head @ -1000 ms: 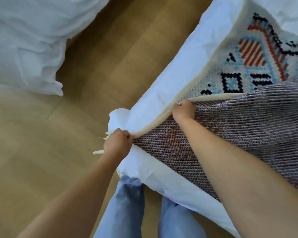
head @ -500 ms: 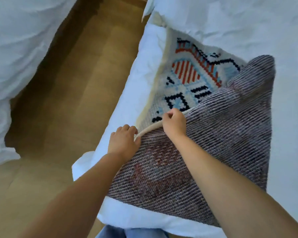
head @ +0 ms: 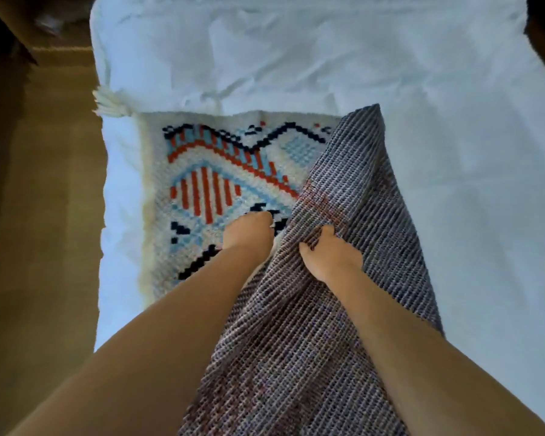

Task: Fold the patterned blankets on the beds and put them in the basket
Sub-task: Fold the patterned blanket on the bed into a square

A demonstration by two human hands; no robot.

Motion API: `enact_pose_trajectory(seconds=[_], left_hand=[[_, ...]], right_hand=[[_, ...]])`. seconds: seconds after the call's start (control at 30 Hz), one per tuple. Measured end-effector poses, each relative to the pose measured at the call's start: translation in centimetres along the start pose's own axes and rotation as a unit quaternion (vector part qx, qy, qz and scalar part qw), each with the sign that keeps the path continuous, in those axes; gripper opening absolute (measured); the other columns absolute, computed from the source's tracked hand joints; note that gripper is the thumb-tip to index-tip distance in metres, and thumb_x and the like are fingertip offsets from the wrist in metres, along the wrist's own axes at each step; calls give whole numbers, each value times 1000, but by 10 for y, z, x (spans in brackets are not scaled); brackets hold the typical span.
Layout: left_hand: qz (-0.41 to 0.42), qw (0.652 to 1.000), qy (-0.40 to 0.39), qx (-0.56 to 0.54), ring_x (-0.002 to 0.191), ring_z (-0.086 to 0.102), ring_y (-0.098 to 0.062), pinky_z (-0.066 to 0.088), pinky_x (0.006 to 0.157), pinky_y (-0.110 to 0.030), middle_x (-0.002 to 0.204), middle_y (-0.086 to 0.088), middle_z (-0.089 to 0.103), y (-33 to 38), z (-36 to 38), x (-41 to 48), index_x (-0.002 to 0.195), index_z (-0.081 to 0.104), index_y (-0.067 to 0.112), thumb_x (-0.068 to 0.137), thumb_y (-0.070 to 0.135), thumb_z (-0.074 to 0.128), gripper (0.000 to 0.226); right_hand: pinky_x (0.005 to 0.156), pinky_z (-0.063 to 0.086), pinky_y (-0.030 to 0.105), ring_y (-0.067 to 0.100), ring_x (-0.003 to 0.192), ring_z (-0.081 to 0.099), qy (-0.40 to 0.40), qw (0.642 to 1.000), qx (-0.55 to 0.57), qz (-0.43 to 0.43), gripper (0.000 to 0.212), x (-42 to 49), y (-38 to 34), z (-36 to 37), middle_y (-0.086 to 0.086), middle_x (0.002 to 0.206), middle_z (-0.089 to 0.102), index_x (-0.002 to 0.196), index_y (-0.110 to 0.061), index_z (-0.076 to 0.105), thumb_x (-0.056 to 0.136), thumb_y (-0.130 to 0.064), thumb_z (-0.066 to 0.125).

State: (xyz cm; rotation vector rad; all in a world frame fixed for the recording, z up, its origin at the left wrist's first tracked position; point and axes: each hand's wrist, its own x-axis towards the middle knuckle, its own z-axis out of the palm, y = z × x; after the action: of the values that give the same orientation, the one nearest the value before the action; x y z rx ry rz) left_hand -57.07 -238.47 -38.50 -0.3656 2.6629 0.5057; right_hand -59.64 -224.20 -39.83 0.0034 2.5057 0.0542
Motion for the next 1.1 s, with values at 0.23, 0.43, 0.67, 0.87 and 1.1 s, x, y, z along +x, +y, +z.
enact_pose_trajectory(seconds=[0.23, 0.43, 0.67, 0.87, 1.1], left_hand=[[21, 999, -21, -19, 85, 58, -30, 45, 66, -38, 103, -14, 62, 49, 13, 64, 102, 62, 9, 92, 5, 44, 20], [36, 994, -46, -88, 95, 57, -32, 44, 72, -37, 112, -18, 57, 90, 26, 86, 115, 51, 6, 92, 38, 50, 39], [12, 964, -62, -257, 81, 56, -27, 41, 64, -32, 90, -9, 59, 98, 32, 88, 101, 54, 7, 81, 28, 66, 32], [45, 945, 38, -323, 55, 49, -13, 36, 46, -25, 63, 2, 55, 87, 1, 73, 69, 53, 19, 85, 23, 61, 18], [-22, 925, 201, -322, 57, 42, -15, 29, 48, -27, 61, 4, 46, -5, -85, 77, 65, 43, 18, 93, 27, 46, 30]], right_hand=[[54, 38, 30, 30, 87, 62, 73, 994, 85, -3, 50, 28, 33, 14, 10, 112, 60, 138, -17, 29, 96, -43, 32], [64, 40, 36, 33, 86, 59, 160, 964, 209, -28, 25, 29, 53, 9, 11, 105, 58, 100, -11, 50, 93, -33, 39], [64, 37, 31, 25, 86, 54, 255, 919, 298, -43, 12, 30, 67, -7, 4, 94, 50, 92, -11, 49, 92, -21, 43], [64, 41, 29, 26, 102, 47, 356, 890, 250, -137, 22, 15, 35, -36, 12, 105, 50, 101, -7, 57, 80, -7, 52], [80, 43, 33, 25, 103, 46, 222, 915, 256, -218, 35, 0, -57, -49, 8, 108, 51, 108, -7, 55, 89, -36, 49]])
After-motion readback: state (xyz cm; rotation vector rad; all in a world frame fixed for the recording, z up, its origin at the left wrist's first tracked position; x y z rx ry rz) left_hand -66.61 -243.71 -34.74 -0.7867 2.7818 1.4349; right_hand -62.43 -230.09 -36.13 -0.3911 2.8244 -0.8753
